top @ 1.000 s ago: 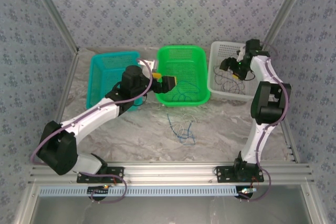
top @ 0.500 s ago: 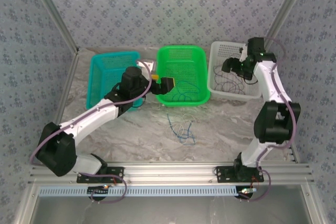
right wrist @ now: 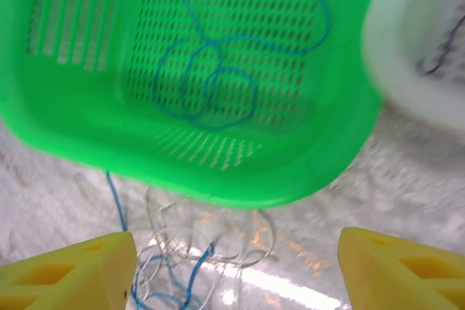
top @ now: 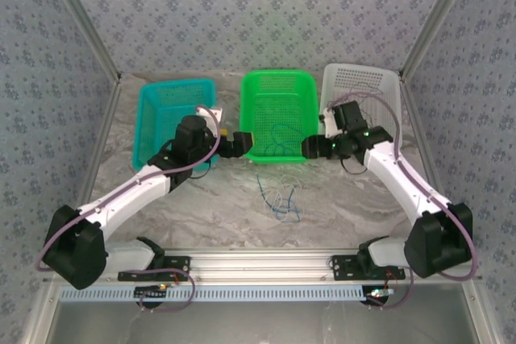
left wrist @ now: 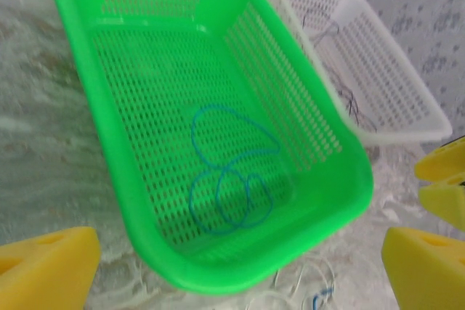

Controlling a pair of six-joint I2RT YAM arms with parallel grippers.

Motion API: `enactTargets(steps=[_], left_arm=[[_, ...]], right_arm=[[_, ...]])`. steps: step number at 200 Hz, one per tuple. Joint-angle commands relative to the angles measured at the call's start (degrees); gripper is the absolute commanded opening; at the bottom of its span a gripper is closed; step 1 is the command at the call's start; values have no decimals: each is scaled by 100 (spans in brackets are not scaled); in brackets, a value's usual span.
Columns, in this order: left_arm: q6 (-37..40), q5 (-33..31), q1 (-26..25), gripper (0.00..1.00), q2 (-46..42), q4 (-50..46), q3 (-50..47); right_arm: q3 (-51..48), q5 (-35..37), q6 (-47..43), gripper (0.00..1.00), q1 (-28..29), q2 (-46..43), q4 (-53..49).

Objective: Untangle the cables

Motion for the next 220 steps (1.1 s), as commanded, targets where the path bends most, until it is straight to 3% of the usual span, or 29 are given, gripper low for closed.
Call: enactTargets(steps=[1,37,64,97,171,220], left_arm=[[138,541,-249,98,-152,-258,-244],[259,566,-1074,94,-243,-541,-540],[-91,664,-1392,83,-154,-562,-809],[-449,511,-1876,81,214,-401,-884],[-869,558,-2226,77,989,-73,-741],[-960,626,-2354,68,1383,187,-592]], right_arm=[[-480,4,392,76,183,-379,531],[-1186,96,860,77,259,-797,1572],[-1171,245,852,78,297,-761,1550],[-1312,207,927,79,302,-745,1798],[-1511,226,929,81,322,-833,1847],[-1676,269,994,81,319,-945,1904]])
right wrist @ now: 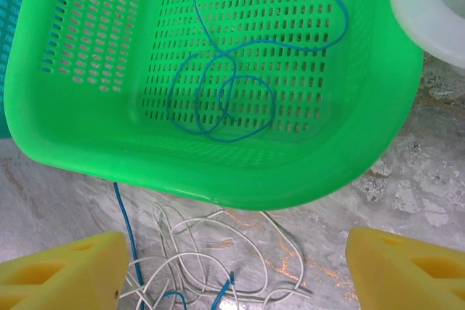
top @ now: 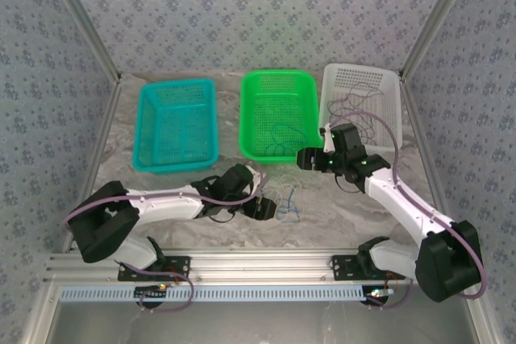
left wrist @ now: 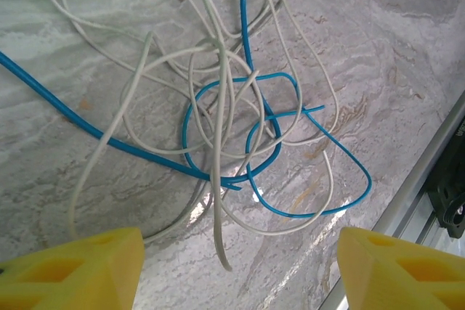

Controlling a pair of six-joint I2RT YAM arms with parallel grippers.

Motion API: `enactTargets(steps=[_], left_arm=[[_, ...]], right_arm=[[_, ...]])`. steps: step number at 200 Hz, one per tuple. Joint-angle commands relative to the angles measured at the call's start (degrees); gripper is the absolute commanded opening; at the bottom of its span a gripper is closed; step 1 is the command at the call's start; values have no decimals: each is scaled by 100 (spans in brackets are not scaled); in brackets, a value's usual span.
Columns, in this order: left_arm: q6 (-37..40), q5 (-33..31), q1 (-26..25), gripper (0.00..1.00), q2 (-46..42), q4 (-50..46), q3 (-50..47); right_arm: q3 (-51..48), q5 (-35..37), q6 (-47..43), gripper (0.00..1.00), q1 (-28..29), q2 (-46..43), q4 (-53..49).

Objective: Untangle the cables

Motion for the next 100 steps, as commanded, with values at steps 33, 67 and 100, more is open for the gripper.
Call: enactTargets(steps=[33,67,100], left_arm=[[10,108,-70,53,246,352,413],[215,-58,-79,17,37,203,573],[600,-154,-71,3,-425,-109,797]], right_arm=[[-193,197,119,82,39,-297,81],[-284,246,-34,85,113,-455,116],[-292,902,-487,90,684,-575,81]])
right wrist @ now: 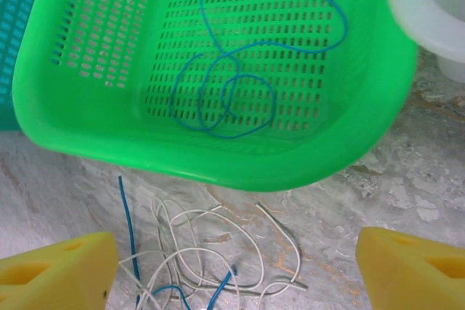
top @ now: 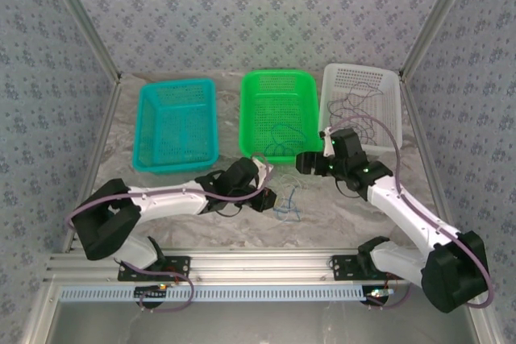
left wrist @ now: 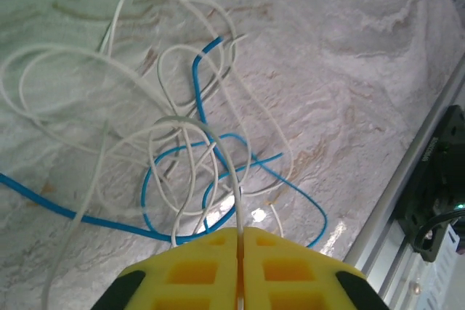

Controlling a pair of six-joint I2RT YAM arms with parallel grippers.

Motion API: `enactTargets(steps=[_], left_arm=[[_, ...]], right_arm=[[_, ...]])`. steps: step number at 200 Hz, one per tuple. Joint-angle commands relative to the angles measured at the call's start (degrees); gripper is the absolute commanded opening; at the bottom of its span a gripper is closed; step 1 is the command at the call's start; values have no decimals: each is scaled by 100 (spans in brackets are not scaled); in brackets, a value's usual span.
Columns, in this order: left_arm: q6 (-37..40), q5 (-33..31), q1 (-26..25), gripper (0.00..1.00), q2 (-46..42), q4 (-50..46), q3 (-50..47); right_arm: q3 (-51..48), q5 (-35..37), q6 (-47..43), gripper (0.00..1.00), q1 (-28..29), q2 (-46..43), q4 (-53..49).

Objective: Untangle the cables

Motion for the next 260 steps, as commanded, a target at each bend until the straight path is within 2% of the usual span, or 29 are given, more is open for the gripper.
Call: enactTargets(steps=[1,76,155,211,260], left_arm=[[371,-90,-36,3,-473,-201,307],[810,-397,128,0,-1607,-522,483],[669,-342,205,0,-1749,-69,465],[594,-94,202,0,-1830,331,403],[393,-52,202,0,-2009,847,247]], right_arm=[[-75,587,-350,90,354,-163,24],[-802,390,-711,98,620,-985,946],[-1267,-93,-362,100,1057,-1041,2173],[-1249,368,-62,100,1443,-420,2964],[-1161,1129,351,100,1624,116,3443]])
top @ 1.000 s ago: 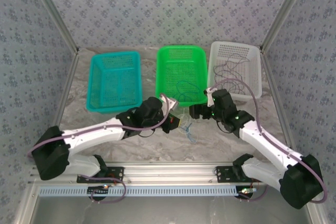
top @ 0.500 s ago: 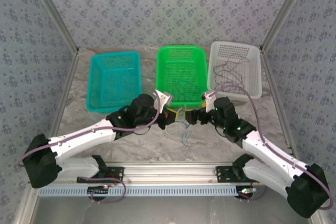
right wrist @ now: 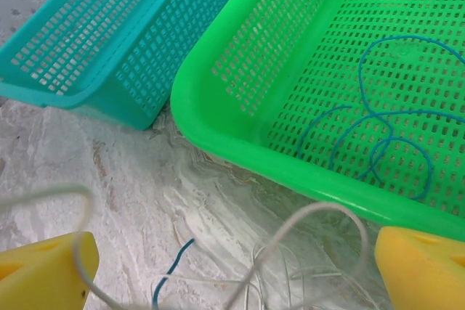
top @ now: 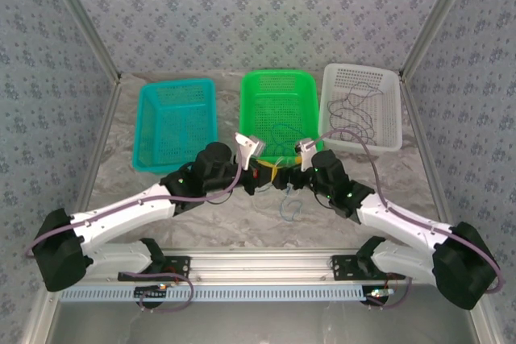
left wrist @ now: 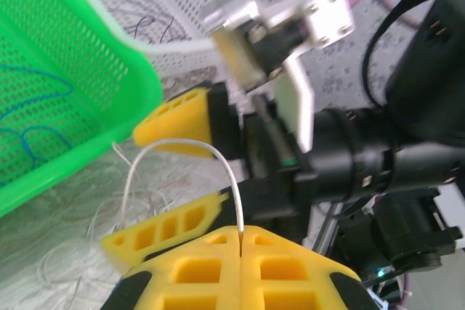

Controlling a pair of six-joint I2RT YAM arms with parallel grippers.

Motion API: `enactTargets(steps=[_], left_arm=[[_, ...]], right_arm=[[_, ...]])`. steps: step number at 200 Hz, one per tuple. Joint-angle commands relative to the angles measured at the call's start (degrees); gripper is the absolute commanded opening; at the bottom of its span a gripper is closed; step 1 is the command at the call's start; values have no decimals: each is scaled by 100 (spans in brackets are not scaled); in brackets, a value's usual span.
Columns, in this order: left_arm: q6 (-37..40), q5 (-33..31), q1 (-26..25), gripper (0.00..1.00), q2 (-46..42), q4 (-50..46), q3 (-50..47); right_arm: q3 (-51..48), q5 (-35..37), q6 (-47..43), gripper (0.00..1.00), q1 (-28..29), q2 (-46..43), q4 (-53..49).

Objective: Untangle the cables

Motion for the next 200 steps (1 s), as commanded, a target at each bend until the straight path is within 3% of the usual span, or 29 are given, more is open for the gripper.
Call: enactTargets(steps=[1,45,89,132,200], left_arm=[[-152,140,9,0,-233,572,-71],[21,75,18,0,-596,622,24],[282,-18,160,0,-1134,223,193],[383,-84,281,0,-1690,247,205],[603,-286,387,0,-2219,78,288]], right_arm=[[55,560,340,100,73,193,493],[403,715,418,93,128,539,-261],[38,1123,614,88,147,180,-795],[-21,1609,873,76,124,-71,-1651],[-287,1654,1139,71,76,-382,-1922]])
